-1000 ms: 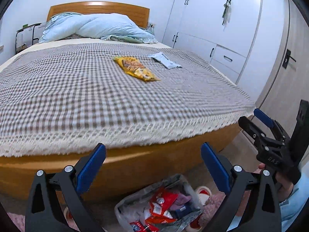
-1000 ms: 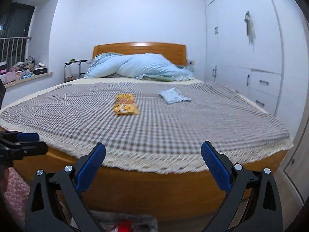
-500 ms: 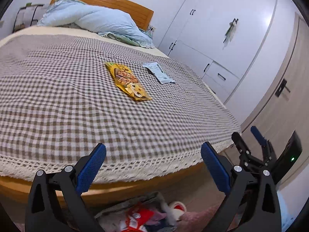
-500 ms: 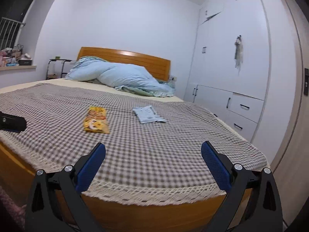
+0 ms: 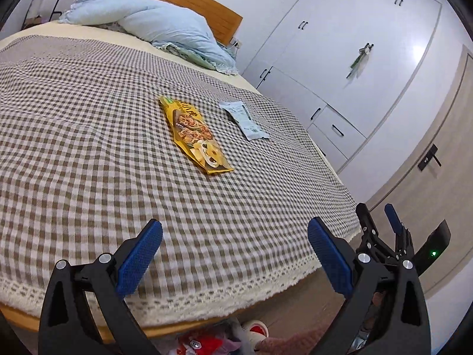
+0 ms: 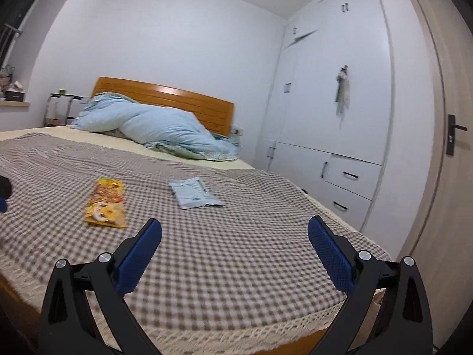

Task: Collect trash
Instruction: 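Move both open tools toward the yellow noodle bag and white wrapper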

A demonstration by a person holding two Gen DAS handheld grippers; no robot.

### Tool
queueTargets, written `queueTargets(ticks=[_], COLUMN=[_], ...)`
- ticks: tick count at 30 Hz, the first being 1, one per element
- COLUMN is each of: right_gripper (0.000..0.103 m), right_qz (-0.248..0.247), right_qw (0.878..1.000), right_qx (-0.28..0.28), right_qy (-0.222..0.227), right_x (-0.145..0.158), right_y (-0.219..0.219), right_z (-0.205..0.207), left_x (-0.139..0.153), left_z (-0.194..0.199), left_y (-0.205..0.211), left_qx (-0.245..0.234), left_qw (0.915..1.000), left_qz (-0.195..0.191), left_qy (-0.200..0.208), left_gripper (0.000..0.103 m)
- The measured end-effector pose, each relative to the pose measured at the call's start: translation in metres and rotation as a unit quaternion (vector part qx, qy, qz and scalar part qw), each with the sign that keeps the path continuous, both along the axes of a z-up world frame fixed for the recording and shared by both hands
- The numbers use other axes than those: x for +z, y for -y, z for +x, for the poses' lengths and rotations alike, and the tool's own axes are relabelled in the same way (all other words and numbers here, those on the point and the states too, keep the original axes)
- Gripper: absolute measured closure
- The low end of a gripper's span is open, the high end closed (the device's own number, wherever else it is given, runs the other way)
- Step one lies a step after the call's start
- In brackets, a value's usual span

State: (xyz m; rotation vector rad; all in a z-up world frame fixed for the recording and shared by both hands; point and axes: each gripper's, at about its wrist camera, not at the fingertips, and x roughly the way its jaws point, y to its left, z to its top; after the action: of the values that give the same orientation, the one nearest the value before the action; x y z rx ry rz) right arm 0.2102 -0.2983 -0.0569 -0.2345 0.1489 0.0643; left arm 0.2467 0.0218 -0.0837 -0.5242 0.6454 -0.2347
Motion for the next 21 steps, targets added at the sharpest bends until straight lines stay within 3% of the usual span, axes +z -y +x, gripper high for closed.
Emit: queueTargets(ticks=[21], right_gripper=[0.008], right_qz=[0.033], right_qw=[0.995], right_qx=[-0.051], right_qy=[-0.080], right_x=[-0.009], right_y=[0.020], right_z=[0.114], left_x=[-0.024], left_z=[0.133], left_y=[-0.035], left_qx=[-0.005], left_qw=[0.9965], left_qz=[-0.049], left_qy=[-0.067], left_gripper=[0.008])
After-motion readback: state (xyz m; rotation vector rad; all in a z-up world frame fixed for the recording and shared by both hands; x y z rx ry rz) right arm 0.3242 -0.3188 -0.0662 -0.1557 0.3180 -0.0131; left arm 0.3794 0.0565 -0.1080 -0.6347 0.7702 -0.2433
